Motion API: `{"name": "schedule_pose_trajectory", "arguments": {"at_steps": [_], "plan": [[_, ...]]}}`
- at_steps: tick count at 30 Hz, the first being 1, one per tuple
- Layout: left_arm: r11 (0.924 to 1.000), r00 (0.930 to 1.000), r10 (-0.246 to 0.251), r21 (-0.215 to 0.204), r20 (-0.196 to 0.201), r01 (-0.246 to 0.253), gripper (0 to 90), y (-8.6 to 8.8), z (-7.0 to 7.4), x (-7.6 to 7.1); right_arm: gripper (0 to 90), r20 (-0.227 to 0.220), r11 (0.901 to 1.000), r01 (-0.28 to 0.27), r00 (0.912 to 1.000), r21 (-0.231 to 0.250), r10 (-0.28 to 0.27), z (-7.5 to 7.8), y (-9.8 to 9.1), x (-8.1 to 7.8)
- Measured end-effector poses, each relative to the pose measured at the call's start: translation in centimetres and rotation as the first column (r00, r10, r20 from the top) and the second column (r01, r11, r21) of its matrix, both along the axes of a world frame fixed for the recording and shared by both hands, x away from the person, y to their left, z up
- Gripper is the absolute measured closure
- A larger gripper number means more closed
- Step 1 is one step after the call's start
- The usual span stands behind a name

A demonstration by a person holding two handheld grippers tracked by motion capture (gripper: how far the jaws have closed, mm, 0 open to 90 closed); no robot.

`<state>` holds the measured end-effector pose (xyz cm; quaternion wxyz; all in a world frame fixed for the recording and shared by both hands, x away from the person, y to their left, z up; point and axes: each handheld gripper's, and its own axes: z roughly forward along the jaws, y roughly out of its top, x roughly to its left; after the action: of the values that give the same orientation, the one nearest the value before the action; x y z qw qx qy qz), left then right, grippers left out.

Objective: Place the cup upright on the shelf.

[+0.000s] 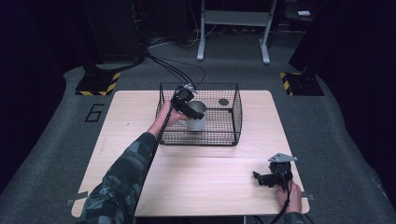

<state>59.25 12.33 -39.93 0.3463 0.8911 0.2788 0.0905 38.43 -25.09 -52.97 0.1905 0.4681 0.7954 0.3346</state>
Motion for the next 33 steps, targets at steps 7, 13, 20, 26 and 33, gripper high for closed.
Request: {"name": "schedule_pose_trajectory", "arguments": {"at_steps": [7,13,20,26,33], "plan": [[0.9996,0.9998,0.005,0.027,-0.018,-0.004,6.1,-0.1,-1.2,0.4,0.0,-0.003,1.0,-0.003,1.0,0.001,0.003,0.0,0.0,0.0],[0.999,0.9997,-0.001,0.044,-0.025,0.002,6.2,-0.4,-1.6,0.5,0.0,0.001,1.0,0.007,1.0,0.004,-0.007,0.0,0.0,0.0],[0.9986,0.9995,-0.001,0.052,-0.031,0.003,6.1,-0.6,-2.1,0.6,0.0,-0.002,1.0,0.0,1.0,0.0,0.0,0.0,0.0,0.0],[0.9979,0.9997,-0.012,0.063,-0.019,0.013,6.1,-0.7,-2.2,0.3,0.0,0.006,1.0,-0.008,0.9999,-0.004,0.008,0.0,0.0,0.0],[0.9973,0.9996,-0.026,0.069,0.006,0.026,6.0,-0.6,-2.4,0.0,0.0,0.018,1.0,-0.004,0.9998,-0.001,0.004,-0.1,0.0,0.1]]}}
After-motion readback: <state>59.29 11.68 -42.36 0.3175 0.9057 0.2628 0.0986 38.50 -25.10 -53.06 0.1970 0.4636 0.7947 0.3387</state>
